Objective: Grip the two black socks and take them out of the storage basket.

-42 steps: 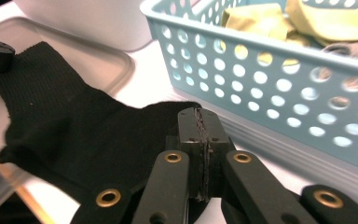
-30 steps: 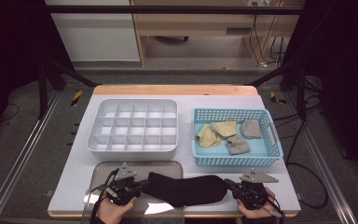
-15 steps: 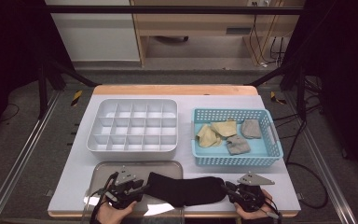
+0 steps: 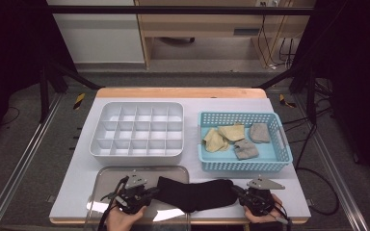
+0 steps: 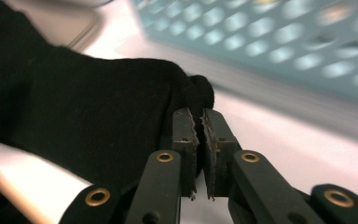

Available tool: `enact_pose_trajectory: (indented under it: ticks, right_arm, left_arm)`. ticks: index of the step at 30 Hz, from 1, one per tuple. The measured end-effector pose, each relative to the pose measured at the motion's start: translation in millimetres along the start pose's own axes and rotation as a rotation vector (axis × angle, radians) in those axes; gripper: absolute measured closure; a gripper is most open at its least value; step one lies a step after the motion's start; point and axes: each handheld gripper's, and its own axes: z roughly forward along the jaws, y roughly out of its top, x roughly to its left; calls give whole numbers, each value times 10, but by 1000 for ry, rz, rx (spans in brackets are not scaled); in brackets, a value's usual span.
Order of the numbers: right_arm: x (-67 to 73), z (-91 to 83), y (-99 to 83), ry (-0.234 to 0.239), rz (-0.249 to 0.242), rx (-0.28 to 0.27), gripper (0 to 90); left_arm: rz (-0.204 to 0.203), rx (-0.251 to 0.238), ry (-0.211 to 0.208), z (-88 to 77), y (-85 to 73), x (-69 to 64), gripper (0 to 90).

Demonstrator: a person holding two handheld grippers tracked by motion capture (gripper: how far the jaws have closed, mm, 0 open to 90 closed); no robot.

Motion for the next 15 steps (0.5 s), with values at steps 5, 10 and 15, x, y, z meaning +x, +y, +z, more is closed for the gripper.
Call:
enact_pose_trajectory:
  ticks: [5, 10, 15]
  right_arm:
    - [-115, 45, 42, -50, 6, -2, 765]
    - [-16, -95, 136, -54, -25, -105, 711]
    - [271, -114, 257, 62, -86, -152, 755]
  left_arm:
    - [46, -2, 38, 119, 53, -61, 805]
    - [26, -32, 43, 91, 25, -20, 681]
    - [23, -26, 26, 112, 6, -19, 727]
